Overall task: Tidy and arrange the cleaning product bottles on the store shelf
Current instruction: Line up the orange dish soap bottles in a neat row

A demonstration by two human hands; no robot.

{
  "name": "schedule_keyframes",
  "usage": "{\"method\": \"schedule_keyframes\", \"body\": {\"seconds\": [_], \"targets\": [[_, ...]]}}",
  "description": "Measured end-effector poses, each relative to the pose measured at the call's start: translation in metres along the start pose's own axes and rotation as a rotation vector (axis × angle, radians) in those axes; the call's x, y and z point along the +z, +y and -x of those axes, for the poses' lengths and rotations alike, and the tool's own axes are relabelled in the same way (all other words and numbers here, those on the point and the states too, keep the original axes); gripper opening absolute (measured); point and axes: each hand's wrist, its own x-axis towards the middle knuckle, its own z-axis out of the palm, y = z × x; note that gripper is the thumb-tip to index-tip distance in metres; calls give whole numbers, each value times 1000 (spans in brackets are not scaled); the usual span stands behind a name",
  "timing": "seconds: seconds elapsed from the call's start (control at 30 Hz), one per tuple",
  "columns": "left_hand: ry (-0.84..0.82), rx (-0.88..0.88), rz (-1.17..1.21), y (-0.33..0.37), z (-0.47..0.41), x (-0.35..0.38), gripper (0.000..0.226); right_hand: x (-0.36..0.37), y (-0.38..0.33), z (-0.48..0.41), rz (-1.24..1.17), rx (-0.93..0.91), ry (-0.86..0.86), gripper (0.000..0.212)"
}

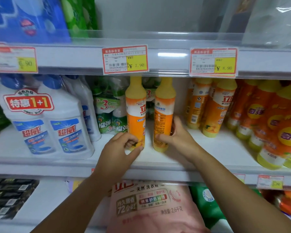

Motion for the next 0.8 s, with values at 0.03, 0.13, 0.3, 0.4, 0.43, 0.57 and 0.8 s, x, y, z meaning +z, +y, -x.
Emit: {"method": "schedule_keyframes", "body": {"seconds": [0.03,0.13,0.3,0.4,0.43,0.57,0.8], "targets": [[36,1,-20,-1,-1,0,17,2,-2,1,22,-16,48,64],[118,-35,-41,-4,-5,3,27,-2,-3,4,79,-52,151,56],[133,60,11,13,-4,18,18,-31,1,26,168,-37,225,57],[11,113,82,31,-3,43,25,-59,7,41,210,-21,328,58],[-45,111,105,37,-6,54,29,-69,9,45,236,-10,357,59],[-163,14,180,63,-37,93,42,-106,15,61,273,28,432,58],[-164,-130,333,94,-121,152,51,-144,33,75,256,8,434,54]]}}
